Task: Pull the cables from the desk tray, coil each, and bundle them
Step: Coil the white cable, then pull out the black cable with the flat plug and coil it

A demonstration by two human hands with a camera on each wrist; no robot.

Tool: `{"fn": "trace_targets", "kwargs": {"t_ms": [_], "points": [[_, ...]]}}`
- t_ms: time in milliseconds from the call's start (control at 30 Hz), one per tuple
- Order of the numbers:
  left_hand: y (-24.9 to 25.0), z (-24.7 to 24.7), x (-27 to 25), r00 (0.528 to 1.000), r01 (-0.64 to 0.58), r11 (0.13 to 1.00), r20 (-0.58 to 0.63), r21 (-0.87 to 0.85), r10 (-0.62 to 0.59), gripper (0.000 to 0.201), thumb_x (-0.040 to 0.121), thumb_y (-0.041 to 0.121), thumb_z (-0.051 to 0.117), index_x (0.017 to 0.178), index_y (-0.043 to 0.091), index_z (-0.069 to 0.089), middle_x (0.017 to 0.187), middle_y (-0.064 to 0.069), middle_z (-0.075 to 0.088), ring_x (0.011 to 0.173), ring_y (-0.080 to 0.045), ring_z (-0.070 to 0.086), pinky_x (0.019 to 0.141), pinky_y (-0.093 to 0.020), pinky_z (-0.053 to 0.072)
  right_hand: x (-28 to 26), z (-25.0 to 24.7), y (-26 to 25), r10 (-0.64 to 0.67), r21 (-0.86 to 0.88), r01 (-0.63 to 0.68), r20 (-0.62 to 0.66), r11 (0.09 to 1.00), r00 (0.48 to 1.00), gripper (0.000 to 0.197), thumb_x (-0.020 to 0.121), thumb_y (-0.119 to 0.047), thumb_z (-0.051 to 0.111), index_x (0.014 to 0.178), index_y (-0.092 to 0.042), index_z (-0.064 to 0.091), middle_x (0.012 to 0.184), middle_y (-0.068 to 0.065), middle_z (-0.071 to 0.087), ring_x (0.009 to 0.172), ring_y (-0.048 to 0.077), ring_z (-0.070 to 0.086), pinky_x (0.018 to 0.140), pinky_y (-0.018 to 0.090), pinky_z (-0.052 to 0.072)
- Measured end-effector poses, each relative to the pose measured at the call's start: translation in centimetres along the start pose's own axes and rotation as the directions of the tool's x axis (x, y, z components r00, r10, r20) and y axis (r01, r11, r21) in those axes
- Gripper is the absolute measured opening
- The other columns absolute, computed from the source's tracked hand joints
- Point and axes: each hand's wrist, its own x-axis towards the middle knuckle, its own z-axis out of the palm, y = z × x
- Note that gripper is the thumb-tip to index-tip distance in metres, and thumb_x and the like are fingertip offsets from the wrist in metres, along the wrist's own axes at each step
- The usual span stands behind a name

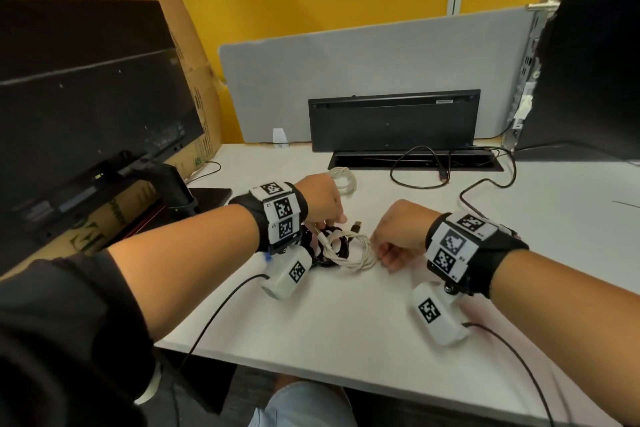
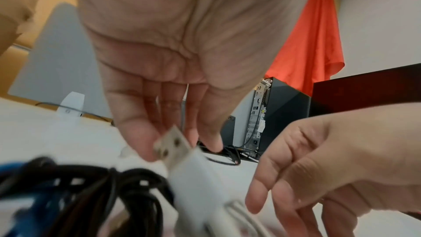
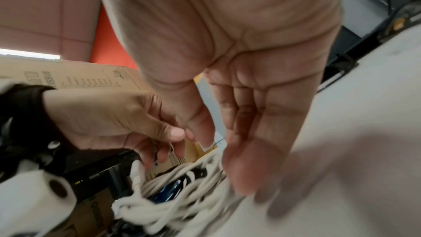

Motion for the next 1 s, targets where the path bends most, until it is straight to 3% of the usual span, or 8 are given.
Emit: {"fn": "trace_targets", "kwargs": {"t_ms": [167, 367, 533, 667, 833, 900, 967, 1000], "points": [[1.5, -2.5, 1.6, 0.999, -0.011, 0.993, -0.037, 0.120, 0.016, 0.021, 0.092, 0.019, 0.064, 0.103, 0.004, 0.071, 0.099, -0.012, 0.073, 0.093, -0.028, 0.070, 0.078, -0.039, 0.060, 0.2, -2.4, -0.3, -0.139, -0.291, 0.109, -0.084, 0.951, 0.987, 0.021, 0.090, -0.017, 0.064, 0.104, -0.002, 0.069, 0.095, 0.013, 0.073, 0.090, 0.029, 0.071, 0.079, 0.040, 0.060], [4.4, -3.7, 3.9, 0.998, -0.070, 0.972, 0.009, 0.223, 0.069, 0.024, 0.093, 0.013, 0.059, 0.113, 0.003, 0.068, 0.112, -0.016, 0.068, 0.100, -0.033, 0.067, 0.085, -0.041, 0.058, 1.1, -6.6, 0.9, -0.150, -0.587, -0.007, -0.219, 0.810, 0.964, 0.033, 0.089, -0.030, 0.063, 0.114, -0.007, 0.065, 0.115, 0.007, 0.067, 0.102, 0.023, 0.064, 0.087, 0.032, 0.055], [7.5, -2.1, 5.7, 0.982, -0.189, 0.911, 0.043, 0.367, 0.186, 0.035, 0.095, 0.026, 0.058, 0.124, 0.006, 0.063, 0.122, -0.009, 0.065, 0.110, -0.026, 0.062, 0.097, -0.036, 0.050, 1.6, -10.5, 2.4, -0.107, -0.639, -0.133, -0.323, 0.758, 0.940, 0.039, 0.092, -0.025, 0.058, 0.127, -0.010, 0.056, 0.132, 0.006, 0.057, 0.117, 0.024, 0.056, 0.097, 0.032, 0.049], [9.3, 0.3, 7.0, 0.956, -0.294, 0.873, 0.103, 0.390, 0.276, 0.036, 0.096, 0.027, 0.057, 0.126, 0.007, 0.062, 0.125, -0.009, 0.063, 0.113, -0.026, 0.059, 0.098, -0.035, 0.048, 2.0, -11.9, 3.3, -0.008, -0.580, -0.131, -0.230, 0.804, 0.973, 0.051, 0.093, -0.034, 0.058, 0.140, -0.017, 0.048, 0.146, 0.003, 0.044, 0.131, 0.023, 0.045, 0.089, 0.026, 0.046], [10.7, 2.4, 7.9, 0.913, -0.407, 0.857, 0.108, 0.317, 0.394, 0.038, 0.094, 0.022, 0.061, 0.130, 0.011, 0.060, 0.129, -0.005, 0.061, 0.116, -0.023, 0.057, 0.098, -0.031, 0.045, 2.9, -11.6, 4.8, 0.015, -0.580, -0.157, -0.242, 0.799, 0.970, 0.041, 0.081, -0.043, 0.071, 0.107, -0.012, 0.064, 0.109, 0.005, 0.064, 0.097, 0.023, 0.061, 0.086, 0.031, 0.050], [11.1, 2.5, 7.9, 0.880, -0.472, 0.843, 0.079, 0.257, 0.468, 0.040, 0.093, 0.018, 0.062, 0.132, 0.013, 0.057, 0.131, -0.003, 0.060, 0.117, -0.022, 0.056, 0.095, -0.028, 0.043, 2.7, -11.6, 5.0, -0.066, -0.516, -0.080, -0.259, 0.853, 0.964, 0.027, 0.084, -0.030, 0.069, 0.103, -0.011, 0.068, 0.104, 0.006, 0.068, 0.099, 0.025, 0.065, 0.083, 0.032, 0.053], [11.7, 2.5, 7.7, 0.816, -0.575, 0.798, 0.050, 0.181, 0.576, 0.042, 0.091, 0.013, 0.065, 0.132, 0.016, 0.056, 0.131, -0.001, 0.060, 0.117, -0.021, 0.055, 0.098, -0.031, 0.043, 1.9, -12.0, 4.7, -0.187, -0.417, 0.060, -0.271, 0.907, 0.944, 0.008, 0.088, -0.013, 0.062, 0.085, -0.014, 0.069, 0.084, 0.002, 0.069, 0.082, 0.022, 0.069, 0.072, 0.028, 0.055], [12.0, 2.4, 7.5, 0.776, -0.627, 0.765, 0.040, 0.143, 0.629, 0.042, 0.090, 0.012, 0.066, 0.130, 0.016, 0.057, 0.128, -0.002, 0.061, 0.116, -0.021, 0.056, 0.100, -0.035, 0.045, 1.4, -12.3, 4.2, -0.229, -0.361, 0.116, -0.289, 0.925, 0.929, 0.016, 0.088, -0.008, 0.059, 0.076, -0.015, 0.067, 0.075, 0.001, 0.067, 0.070, 0.019, 0.068, 0.066, 0.027, 0.055]]}}
